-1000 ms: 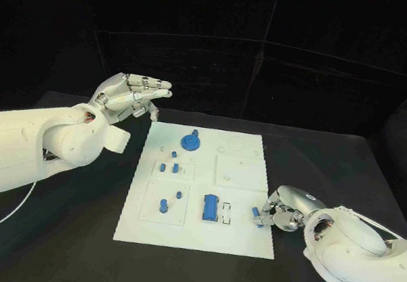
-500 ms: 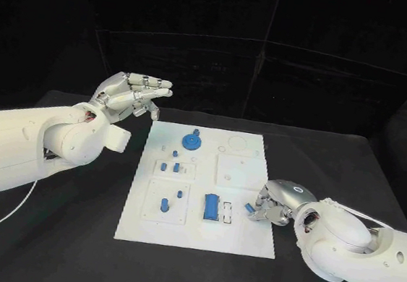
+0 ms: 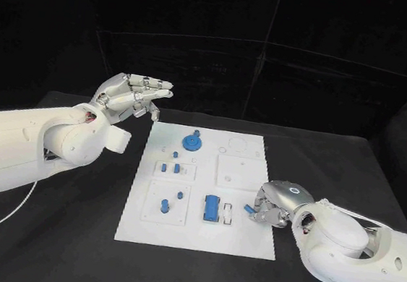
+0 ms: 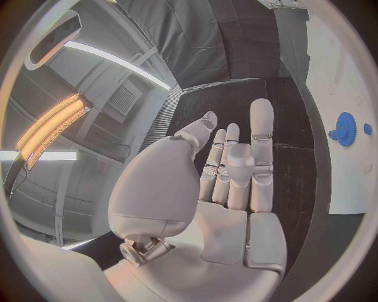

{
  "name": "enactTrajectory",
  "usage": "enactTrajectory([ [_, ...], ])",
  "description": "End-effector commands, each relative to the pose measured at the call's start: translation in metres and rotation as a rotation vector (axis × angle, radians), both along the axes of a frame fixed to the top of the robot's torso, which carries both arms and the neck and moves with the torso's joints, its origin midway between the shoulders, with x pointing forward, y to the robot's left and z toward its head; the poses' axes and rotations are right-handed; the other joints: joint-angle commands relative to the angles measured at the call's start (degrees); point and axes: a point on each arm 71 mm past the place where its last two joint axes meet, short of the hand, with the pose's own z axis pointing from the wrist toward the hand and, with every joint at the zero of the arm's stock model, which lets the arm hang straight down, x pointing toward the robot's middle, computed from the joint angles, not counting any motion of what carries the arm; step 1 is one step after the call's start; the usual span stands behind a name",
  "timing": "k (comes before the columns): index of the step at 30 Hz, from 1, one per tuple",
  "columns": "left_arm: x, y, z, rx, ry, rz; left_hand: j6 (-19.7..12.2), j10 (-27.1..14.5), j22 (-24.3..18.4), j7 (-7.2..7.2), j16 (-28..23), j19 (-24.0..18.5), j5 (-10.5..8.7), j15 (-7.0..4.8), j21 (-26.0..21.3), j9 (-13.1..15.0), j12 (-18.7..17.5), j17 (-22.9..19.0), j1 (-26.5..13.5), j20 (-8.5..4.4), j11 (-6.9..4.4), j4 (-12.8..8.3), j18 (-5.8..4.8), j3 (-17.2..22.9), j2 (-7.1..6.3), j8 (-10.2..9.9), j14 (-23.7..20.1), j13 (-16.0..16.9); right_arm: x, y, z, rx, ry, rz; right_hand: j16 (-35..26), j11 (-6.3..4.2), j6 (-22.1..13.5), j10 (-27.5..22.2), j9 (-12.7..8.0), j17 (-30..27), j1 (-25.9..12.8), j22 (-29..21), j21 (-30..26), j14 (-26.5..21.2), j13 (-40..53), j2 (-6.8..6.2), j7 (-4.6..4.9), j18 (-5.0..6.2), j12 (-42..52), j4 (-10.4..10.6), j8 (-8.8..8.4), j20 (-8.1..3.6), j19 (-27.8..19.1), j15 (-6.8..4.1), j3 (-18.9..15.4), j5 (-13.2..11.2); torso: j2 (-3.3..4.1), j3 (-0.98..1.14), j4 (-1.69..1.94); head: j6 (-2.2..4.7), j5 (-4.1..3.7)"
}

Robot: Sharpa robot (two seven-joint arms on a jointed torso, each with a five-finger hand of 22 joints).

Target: Assemble the parts on the task board

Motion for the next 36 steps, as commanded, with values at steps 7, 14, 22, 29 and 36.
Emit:
enactTrajectory([
  [7, 0.000, -0.001, 0.001, -0.010, -0.002, -0.009, 0.39, 0.28, -0.08, 0.12, -0.22, 0.11, 0.06, -0.08, -0.25, -0.09, 0.33, 0.01, -0.25, -0.24, -0.10, 0.11, 0.81, -0.27, 0.52, 0.24, -0.27, -0.09, -0.012, -0.010, -0.010, 0.038, 0.071, -0.097, 0.54, -0.65, 1.58, 0.84, 0.32, 2.50, -1.28, 10.85, 0.52, 3.65, 1.35, -0.92, -0.50, -0.82, 1.64, -0.70, -0.07, -0.36, 2.18, -0.88, 5.07, 6.86, -0.14, 0.00, 0.06, -0.12, -0.07],
  [14, 0.000, -0.001, 0.001, -0.010, -0.003, -0.010, 0.39, 0.28, -0.08, 0.12, -0.22, 0.11, 0.06, -0.08, -0.25, -0.09, 0.33, 0.01, -0.25, -0.24, -0.10, 0.11, 0.81, -0.27, 0.52, 0.24, -0.27, -0.09, -0.018, -0.010, -0.001, 0.203, 0.077, -0.192, 0.52, -0.83, 2.13, 1.21, 0.47, 2.54, -3.72, 11.03, 0.65, 3.66, 1.56, -2.61, -0.78, -0.87, 1.86, 0.42, -0.25, -0.53, 2.33, -1.14, 8.57, 7.62, -0.03, -0.03, 0.09, 0.13, -0.18],
  [22, -0.001, -0.001, 0.001, -0.010, -0.003, -0.008, 0.49, 0.36, -0.16, 0.06, -0.19, 0.14, 0.06, -0.10, -0.34, -0.07, 0.40, -0.02, -0.25, -0.25, -0.15, 0.14, 0.82, -0.29, 0.58, 0.29, -0.27, -0.08, -0.023, -0.006, 0.004, 0.340, 0.094, -0.271, 0.81, -1.20, 3.11, 1.99, 0.73, 3.17, -6.86, 11.57, 1.10, 3.81, 2.29, -4.88, -1.22, -1.03, 2.78, 2.53, -0.20, -0.79, 2.80, -1.39, 12.25, 7.30, -0.01, -0.03, 0.06, 0.01, 0.02],
  [29, -0.001, -0.001, 0.002, -0.010, -0.004, -0.008, 0.49, 0.36, -0.16, 0.06, -0.19, 0.14, 0.06, -0.10, -0.34, -0.07, 0.40, -0.02, -0.25, -0.25, -0.15, 0.14, 0.82, -0.29, 0.58, 0.29, -0.27, -0.08, -0.025, 0.003, 0.000, 0.391, 0.175, -0.297, 0.97, -1.37, 3.72, 2.41, 0.99, 3.48, -9.13, 11.64, 1.14, 3.88, 2.75, -6.23, -1.45, -1.05, 3.32, 4.18, -0.02, -0.92, 2.86, -1.49, 13.34, 8.95, 0.00, -0.04, 0.07, -0.17, 0.19],
  [36, -0.001, -0.001, 0.002, -0.011, -0.004, -0.009, 0.49, 0.36, -0.16, 0.06, -0.19, 0.14, 0.06, -0.10, -0.34, -0.07, 0.40, -0.02, -0.25, -0.25, -0.15, 0.14, 0.82, -0.29, 0.58, 0.29, -0.27, -0.08, -0.023, 0.011, -0.003, 0.420, 0.201, -0.302, 1.17, -1.57, 4.51, 2.98, 1.45, 3.87, -12.12, 11.80, 1.27, 3.96, 3.44, -6.96, -1.76, -1.10, 4.22, 6.46, 0.46, -1.07, 3.00, -1.65, 13.06, 9.84, 0.05, 0.00, 0.14, -0.31, 0.32],
])
